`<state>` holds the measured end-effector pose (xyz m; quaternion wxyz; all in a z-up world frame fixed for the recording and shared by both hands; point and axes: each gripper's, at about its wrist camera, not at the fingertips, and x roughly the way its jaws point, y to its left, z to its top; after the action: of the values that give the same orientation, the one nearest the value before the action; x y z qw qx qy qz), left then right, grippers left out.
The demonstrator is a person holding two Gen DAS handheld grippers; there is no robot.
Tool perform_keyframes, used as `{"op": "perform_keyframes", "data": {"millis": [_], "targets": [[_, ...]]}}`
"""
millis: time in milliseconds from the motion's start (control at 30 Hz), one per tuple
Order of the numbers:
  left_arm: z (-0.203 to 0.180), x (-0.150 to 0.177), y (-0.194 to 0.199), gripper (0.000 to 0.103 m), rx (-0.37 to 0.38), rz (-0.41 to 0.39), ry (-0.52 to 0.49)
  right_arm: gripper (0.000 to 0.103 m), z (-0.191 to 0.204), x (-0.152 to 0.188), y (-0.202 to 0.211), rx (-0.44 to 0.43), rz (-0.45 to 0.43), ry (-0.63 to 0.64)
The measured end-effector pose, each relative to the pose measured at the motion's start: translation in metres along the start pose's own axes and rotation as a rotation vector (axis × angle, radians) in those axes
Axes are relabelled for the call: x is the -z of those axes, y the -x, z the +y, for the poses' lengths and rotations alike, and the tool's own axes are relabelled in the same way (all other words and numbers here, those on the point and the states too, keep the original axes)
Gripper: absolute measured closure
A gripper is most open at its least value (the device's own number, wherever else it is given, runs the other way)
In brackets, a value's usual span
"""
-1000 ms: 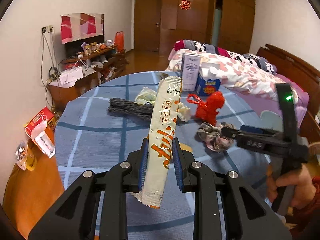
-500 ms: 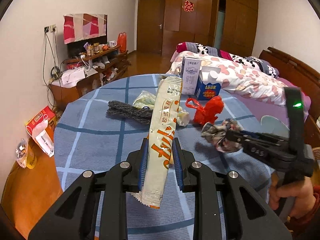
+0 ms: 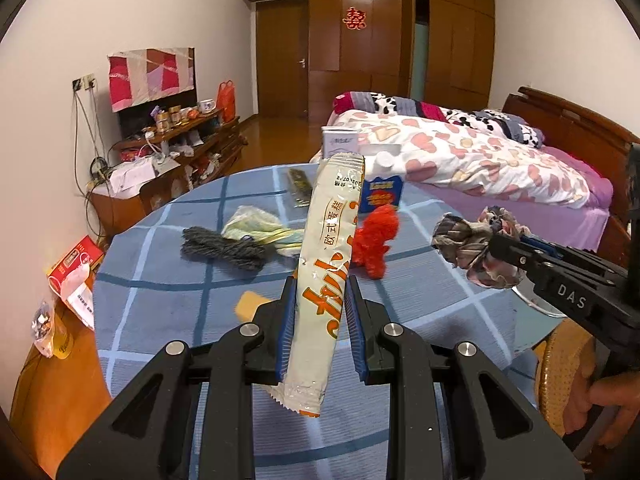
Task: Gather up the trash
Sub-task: 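Carry the white wrapper with the left tool while the right tool carries the grey rag over the bucket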
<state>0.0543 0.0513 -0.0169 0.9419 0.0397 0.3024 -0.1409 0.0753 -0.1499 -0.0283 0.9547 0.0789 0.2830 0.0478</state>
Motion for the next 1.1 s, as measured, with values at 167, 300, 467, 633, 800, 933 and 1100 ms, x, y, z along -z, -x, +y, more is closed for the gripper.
{"op": "perform_keyframes", "data": {"millis": [167, 300, 467, 633, 800, 933, 1100], "targets": [[-0.021, -0.002, 0.002, 0.079, 0.023, -0.003, -0.022, 0.084, -0.012, 0.003, 0.014, 0.026, -0.02, -0.018], [-0.036, -0.003, 0.003, 0.079, 0.041, -0.004, -0.043, 0.084, -0.023, 0.005, 0.025, 0.053, -0.036, -0.027], [-0.051, -0.006, 0.005, 0.079, 0.059, -0.012, -0.057, 0.084, -0.037, 0.008, 0.037, 0.081, -0.052, -0.046], [-0.068, -0.007, 0.006, 0.079, 0.078, -0.014, -0.078, 0.084, -0.053, 0.012, 0.048, 0.108, -0.06, -0.072], [-0.08, -0.007, 0.006, 0.079, 0.091, -0.01, -0.091, 0.084, -0.063, 0.015, 0.056, 0.13, -0.068, -0.082], [-0.085, -0.008, 0.007, 0.079, 0.101, -0.012, -0.099, 0.084, -0.069, 0.016, 0.062, 0.144, -0.074, -0.087], [-0.093, -0.01, 0.008, 0.079, 0.112, -0.016, -0.11, 0.084, -0.076, 0.016, 0.068, 0.156, -0.081, -0.097]]}}
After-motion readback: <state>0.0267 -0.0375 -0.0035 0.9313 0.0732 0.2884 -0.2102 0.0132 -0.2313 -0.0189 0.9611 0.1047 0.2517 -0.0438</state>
